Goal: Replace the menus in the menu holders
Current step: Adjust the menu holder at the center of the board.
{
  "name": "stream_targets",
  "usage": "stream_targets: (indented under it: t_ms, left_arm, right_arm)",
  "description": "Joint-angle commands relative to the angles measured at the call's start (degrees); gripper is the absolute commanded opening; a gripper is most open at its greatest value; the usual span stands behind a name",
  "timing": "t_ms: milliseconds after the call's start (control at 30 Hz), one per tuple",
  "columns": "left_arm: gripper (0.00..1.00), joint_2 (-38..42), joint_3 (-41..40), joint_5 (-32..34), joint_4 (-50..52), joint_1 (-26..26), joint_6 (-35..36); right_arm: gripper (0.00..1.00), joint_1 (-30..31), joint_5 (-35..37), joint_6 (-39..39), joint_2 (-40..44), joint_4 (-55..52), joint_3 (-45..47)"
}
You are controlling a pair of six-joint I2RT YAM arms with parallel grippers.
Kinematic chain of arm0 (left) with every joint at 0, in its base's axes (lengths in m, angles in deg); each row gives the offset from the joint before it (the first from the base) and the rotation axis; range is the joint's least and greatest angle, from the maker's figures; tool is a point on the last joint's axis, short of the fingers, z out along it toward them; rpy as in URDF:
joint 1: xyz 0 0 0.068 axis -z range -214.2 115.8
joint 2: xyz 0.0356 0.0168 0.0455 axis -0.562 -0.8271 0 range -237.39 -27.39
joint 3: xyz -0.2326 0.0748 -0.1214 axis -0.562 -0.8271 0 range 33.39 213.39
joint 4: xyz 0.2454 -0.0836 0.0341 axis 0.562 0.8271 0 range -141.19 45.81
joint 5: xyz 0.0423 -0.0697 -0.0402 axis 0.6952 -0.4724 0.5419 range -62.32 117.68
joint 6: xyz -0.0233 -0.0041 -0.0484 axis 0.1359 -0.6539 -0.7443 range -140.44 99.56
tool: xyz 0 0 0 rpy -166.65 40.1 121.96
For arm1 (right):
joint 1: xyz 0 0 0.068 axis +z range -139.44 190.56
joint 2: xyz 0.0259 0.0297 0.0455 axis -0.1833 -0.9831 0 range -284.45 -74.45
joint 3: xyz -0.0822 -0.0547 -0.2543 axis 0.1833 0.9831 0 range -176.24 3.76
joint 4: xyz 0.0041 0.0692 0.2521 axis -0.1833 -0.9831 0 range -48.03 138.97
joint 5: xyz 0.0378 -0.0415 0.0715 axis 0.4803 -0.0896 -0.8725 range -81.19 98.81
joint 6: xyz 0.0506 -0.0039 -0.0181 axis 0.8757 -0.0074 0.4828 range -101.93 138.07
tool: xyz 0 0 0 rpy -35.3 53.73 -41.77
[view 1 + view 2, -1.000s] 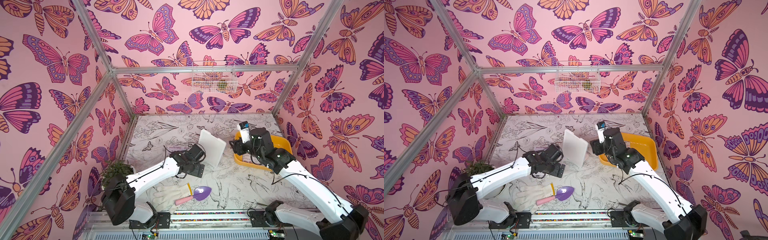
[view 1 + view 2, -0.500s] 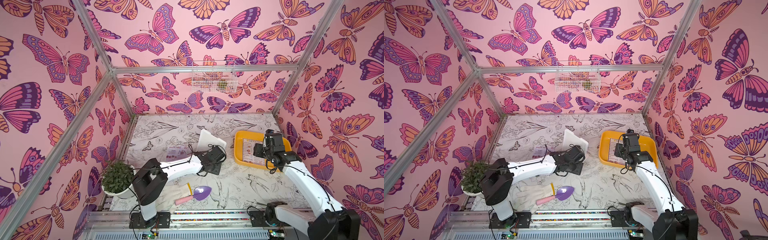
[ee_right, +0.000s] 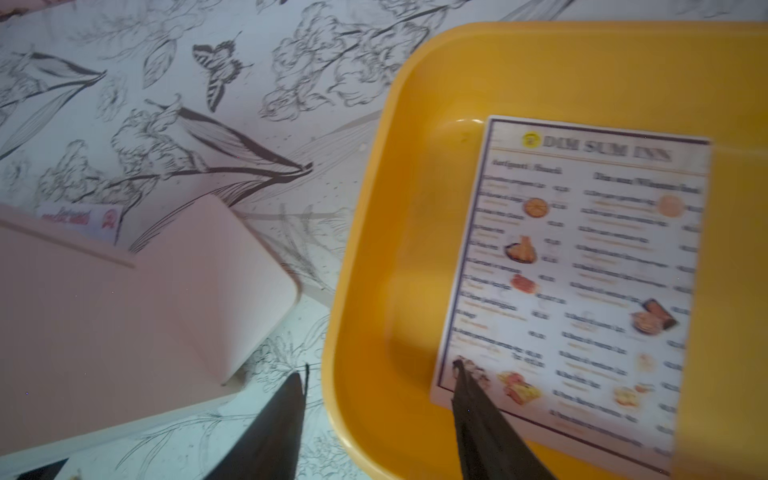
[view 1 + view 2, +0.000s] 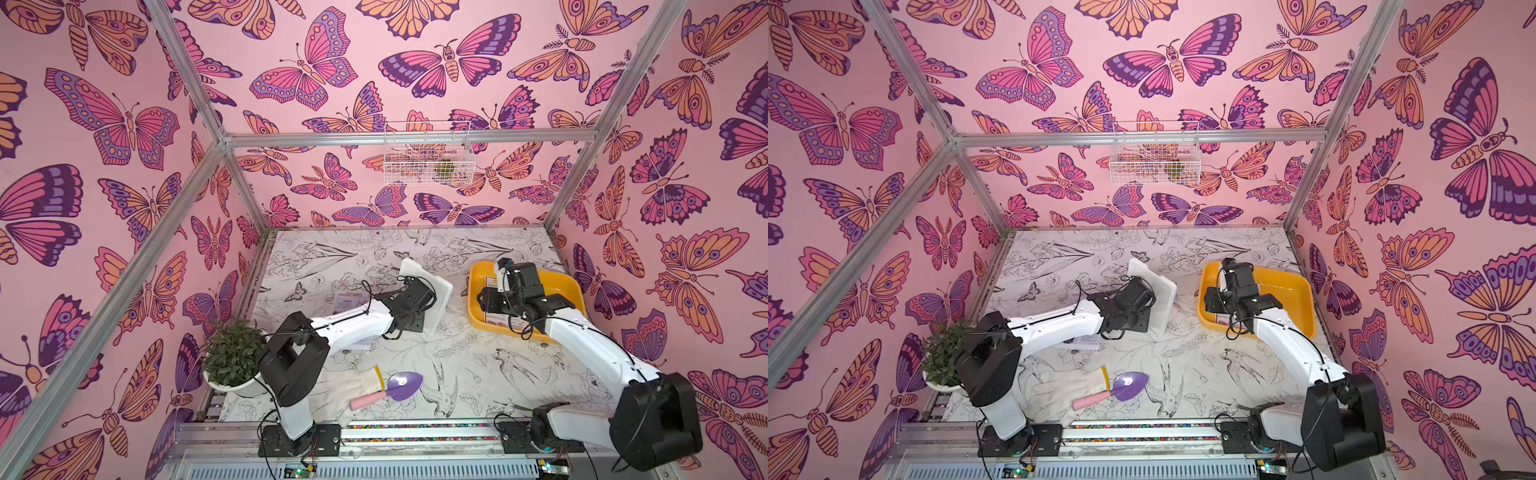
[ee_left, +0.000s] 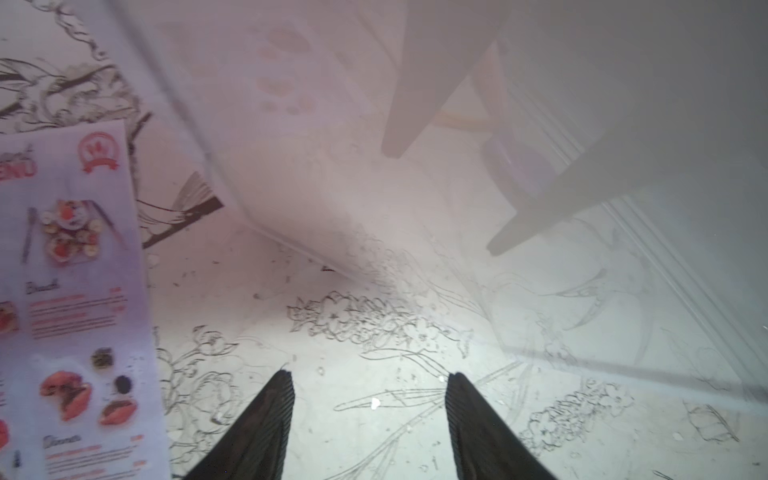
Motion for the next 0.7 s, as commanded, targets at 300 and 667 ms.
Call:
stream_targets:
  t_ms: [300,667]
  left_arm:
    - [0.61,-6.8,6.7,1.9,-6.2,-9.1,7.1]
    - [0.65,-13.2,13.7,-2.2,-9.9,-12.5,9.9]
  right_arm:
    - [0.55,7.6,-5.9,5.0,-9.3,8.9,-4.2]
    - [0.55,8.3,-4.7,8.9,-7.4,5.6,-3.7]
